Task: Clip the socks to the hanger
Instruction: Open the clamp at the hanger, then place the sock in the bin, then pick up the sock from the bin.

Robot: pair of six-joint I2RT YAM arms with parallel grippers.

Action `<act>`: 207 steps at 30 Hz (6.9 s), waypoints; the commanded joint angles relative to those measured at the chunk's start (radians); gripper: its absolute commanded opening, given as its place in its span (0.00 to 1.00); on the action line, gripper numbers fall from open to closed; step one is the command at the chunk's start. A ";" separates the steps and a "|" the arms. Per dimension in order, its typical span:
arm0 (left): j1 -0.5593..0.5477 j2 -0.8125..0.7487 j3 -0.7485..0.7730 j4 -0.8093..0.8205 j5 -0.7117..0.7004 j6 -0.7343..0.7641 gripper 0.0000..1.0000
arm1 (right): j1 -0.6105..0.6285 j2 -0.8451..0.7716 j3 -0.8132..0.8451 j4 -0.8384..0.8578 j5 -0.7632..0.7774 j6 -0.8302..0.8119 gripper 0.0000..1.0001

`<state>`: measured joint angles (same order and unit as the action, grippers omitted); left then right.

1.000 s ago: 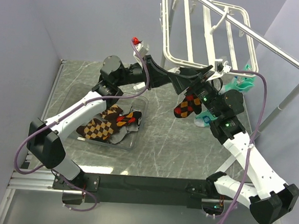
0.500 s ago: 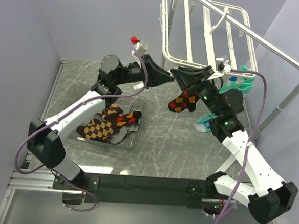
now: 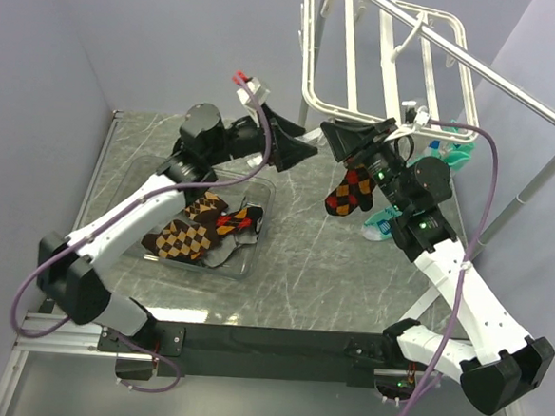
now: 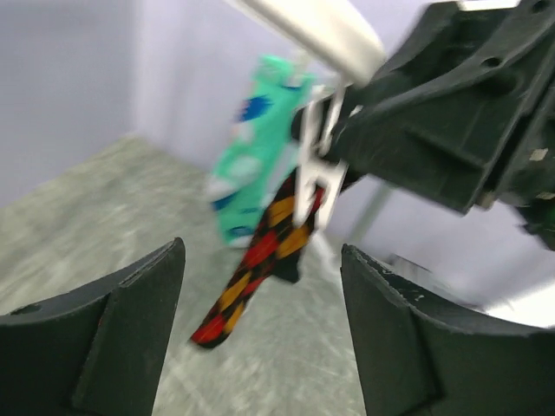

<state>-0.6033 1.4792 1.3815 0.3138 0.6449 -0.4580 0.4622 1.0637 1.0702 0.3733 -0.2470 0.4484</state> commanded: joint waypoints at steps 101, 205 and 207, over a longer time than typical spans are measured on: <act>0.033 -0.553 -0.681 0.119 -0.275 0.173 0.01 | 0.001 0.038 0.237 -0.382 0.138 0.055 0.00; -0.072 0.040 -0.424 -0.541 -1.022 0.318 0.20 | 0.001 0.059 0.237 -0.439 0.189 0.010 0.00; -0.067 -0.009 -0.437 -0.504 -1.015 0.305 0.19 | 0.001 0.058 0.244 -0.441 0.186 0.009 0.00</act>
<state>-0.6777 1.5837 0.9565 -0.2871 -0.3985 -0.1253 0.4667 1.1172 1.2823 -0.0917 -0.0685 0.4660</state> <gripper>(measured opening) 0.198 0.347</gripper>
